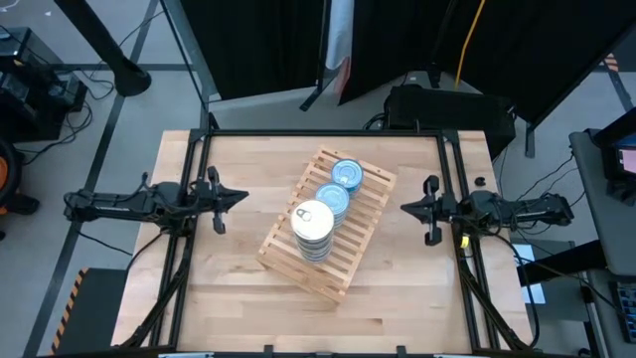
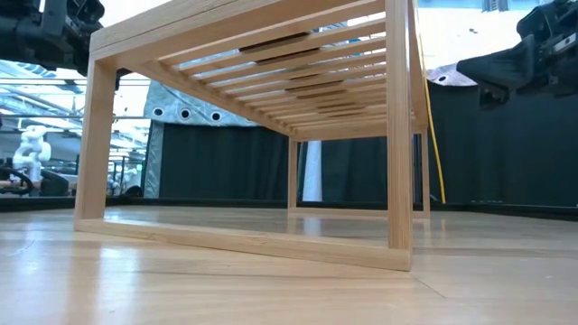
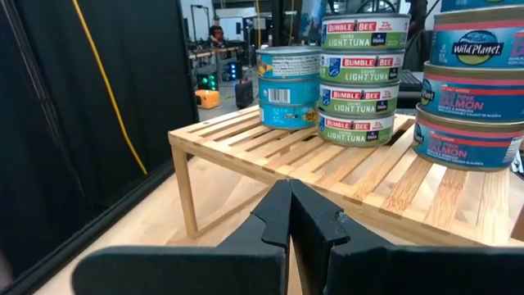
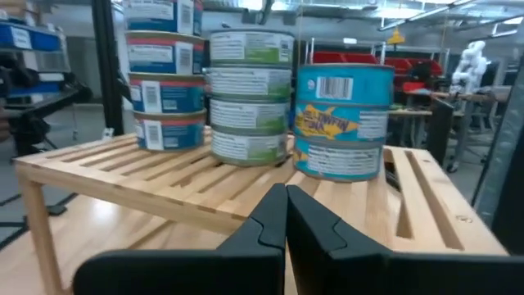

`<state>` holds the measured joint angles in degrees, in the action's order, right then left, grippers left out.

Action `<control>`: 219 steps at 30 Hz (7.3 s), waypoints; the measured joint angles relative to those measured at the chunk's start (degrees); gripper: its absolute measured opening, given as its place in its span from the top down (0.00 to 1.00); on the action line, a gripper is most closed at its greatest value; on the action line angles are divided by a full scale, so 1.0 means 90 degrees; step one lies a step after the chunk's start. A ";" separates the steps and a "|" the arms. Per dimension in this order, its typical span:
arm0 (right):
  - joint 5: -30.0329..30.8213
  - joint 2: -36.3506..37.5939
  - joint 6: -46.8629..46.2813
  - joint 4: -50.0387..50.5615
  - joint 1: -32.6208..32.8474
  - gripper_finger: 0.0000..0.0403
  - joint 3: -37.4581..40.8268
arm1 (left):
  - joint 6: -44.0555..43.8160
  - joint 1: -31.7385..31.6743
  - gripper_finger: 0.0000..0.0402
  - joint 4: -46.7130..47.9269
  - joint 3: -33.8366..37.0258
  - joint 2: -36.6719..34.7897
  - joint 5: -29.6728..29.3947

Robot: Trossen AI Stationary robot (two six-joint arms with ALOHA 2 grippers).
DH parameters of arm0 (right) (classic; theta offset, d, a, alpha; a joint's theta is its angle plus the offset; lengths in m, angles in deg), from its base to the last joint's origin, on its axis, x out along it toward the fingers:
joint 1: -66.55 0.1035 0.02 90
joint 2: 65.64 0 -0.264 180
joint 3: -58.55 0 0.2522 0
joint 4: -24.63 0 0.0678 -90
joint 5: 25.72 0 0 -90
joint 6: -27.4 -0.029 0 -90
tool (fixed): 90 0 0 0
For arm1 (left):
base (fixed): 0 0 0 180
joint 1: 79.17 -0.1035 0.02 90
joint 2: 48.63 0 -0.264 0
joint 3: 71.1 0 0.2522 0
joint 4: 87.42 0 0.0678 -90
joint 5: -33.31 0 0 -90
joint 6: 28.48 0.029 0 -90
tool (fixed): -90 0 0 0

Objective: Stack canned seafood by type on shelf
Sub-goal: Return to Home Position

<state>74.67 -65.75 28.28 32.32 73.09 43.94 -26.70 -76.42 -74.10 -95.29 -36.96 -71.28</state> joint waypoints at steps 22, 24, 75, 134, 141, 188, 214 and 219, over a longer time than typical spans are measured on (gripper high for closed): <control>-0.0677 -0.0004 -0.0188 0.0476 -0.0012 1.00 -0.0007 | 0.0001 0.0000 0.98 0.1486 -0.0005 -0.1197 -0.0024; -0.0680 -0.0006 -0.0181 0.0480 -0.0012 1.00 -0.0007 | 0.0002 0.0000 0.98 0.1578 -0.0007 -0.1296 -0.0025; -0.0641 -0.0006 -0.0142 0.0469 -0.0012 1.00 -0.0007 | 0.0361 -0.1248 0.98 -0.0097 0.1122 -0.1284 0.2115; -0.0641 -0.0006 -0.0143 0.0467 -0.0011 1.00 -0.0005 | -0.0302 -0.1223 0.98 -0.0226 0.1130 -0.1290 0.2844; -0.0641 -0.0009 -0.0144 0.0467 -0.0010 1.00 -0.0005 | -0.0253 -0.0922 0.99 -0.0217 0.1132 -0.1290 0.2719; -0.0641 -0.0009 -0.0144 0.0467 -0.0010 1.00 -0.0005 | 0.0015 -0.0855 0.96 -0.0205 0.1130 -0.1288 0.2212; -0.0644 -0.0009 -0.0142 0.0467 -0.0012 1.00 -0.0005 | 0.0015 -0.0856 0.96 -0.0206 0.1132 -0.1288 0.2210; -0.0642 -0.0009 -0.0144 0.0467 -0.0010 1.00 -0.0005 | 0.0015 -0.0857 0.96 -0.0207 0.1131 -0.1288 0.2210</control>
<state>68.90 -65.82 26.99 36.52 73.01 43.90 -26.57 -84.14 -75.96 -85.11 -48.55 -51.39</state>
